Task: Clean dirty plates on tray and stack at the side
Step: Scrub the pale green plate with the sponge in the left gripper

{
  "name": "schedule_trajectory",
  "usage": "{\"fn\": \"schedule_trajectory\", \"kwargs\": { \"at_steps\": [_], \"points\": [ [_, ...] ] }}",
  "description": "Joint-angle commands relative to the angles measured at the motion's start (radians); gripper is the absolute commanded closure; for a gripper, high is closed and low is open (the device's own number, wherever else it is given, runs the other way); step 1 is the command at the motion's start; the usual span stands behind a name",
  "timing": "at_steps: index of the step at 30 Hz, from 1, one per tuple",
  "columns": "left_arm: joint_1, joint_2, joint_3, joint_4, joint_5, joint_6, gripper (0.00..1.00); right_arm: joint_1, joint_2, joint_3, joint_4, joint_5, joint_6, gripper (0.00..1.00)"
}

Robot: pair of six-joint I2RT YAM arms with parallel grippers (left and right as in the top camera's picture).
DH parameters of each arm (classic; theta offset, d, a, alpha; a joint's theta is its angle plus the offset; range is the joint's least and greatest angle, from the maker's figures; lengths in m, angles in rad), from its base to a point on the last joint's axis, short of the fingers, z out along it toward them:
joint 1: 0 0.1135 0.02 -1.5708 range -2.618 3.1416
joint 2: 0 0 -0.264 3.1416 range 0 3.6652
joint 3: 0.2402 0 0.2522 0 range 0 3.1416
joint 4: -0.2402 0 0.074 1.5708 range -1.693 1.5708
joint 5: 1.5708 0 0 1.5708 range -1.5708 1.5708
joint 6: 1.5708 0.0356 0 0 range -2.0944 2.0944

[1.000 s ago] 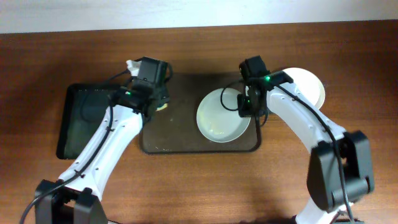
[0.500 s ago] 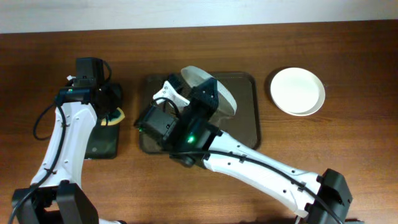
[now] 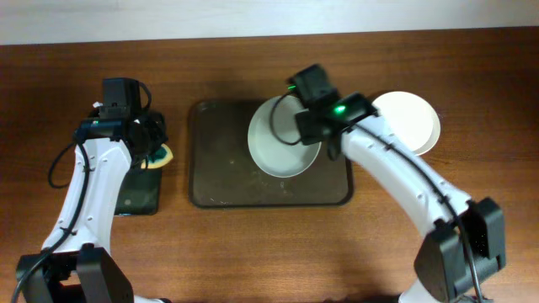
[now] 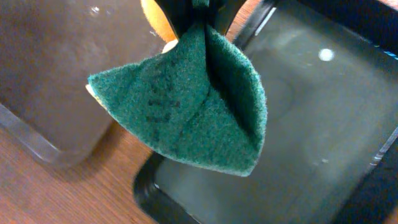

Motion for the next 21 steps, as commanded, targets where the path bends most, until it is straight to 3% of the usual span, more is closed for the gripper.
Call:
{"fn": "schedule_trajectory", "kwargs": {
  "at_steps": [1,4,9,12,21],
  "points": [
    [-0.009,-0.018,-0.002,0.006,0.080,-0.002,1.00,-0.092,0.037,-0.125,0.088,-0.364,0.063,0.96],
    [-0.083,-0.018,-0.023,0.068,0.242,0.090,1.00,-0.103,0.049,-0.277,0.279,-0.425,0.087,0.96],
    [-0.320,-0.018,-0.061,0.156,0.274,0.076,1.00,-0.091,0.053,-0.407,0.524,-0.374,0.272,0.96],
    [-0.439,-0.004,-0.067,0.259,0.211,-0.029,1.00,-0.091,0.118,-0.409,0.525,-0.373,0.275,0.96],
    [-0.507,0.340,-0.067,0.472,0.168,-0.030,1.00,-0.093,0.158,-0.409,0.504,-0.371,0.248,0.96]
  ]
}}
